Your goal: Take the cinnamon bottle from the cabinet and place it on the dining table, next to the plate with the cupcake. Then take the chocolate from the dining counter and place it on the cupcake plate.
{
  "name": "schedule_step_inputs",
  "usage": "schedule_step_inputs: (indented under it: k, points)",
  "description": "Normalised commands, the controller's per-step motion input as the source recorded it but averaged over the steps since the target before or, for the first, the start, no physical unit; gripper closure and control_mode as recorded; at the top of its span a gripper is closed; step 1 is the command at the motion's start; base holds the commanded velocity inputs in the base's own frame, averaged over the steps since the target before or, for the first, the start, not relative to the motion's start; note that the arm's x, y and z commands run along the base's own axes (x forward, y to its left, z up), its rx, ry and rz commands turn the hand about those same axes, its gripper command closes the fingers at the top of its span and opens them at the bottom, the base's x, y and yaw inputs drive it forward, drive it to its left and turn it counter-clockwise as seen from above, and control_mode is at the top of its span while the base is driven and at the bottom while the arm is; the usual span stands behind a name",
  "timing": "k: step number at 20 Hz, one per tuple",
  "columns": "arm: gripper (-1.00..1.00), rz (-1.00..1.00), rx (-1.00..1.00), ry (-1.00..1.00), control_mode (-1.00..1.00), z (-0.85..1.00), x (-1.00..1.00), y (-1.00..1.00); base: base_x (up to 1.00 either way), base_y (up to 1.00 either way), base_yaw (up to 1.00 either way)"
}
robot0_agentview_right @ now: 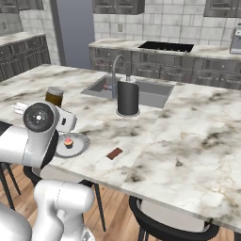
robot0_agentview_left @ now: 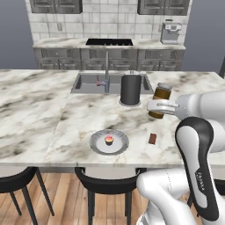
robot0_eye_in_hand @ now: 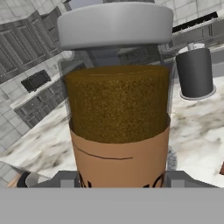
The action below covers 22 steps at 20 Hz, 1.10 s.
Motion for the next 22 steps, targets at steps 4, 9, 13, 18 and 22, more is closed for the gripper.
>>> schedule_step_inputs:
  k: [4, 9, 13, 18, 22]
  points:
    - [1.00, 0.00, 0.00, 0.00, -1.00, 0.00, 0.00, 0.00, 0.00, 0.00, 0.00]
    - [1.00, 0.00, 0.00, 0.00, -1.00, 0.00, 0.00, 0.00, 0.00, 0.00, 0.00]
    - [1.00, 0.00, 0.00, 0.00, -1.00, 0.00, 0.00, 0.00, 0.00, 0.00, 0.00]
    - [1.00, 0.09, -0.10, 0.00, -1.00, -0.24, 0.06, -0.14, 0.00, 0.00, 0.00]
    - [1.00, 0.17, -0.02, 0.00, -1.00, -0.41, 0.11, -0.38, 0.00, 0.00, 0.00]
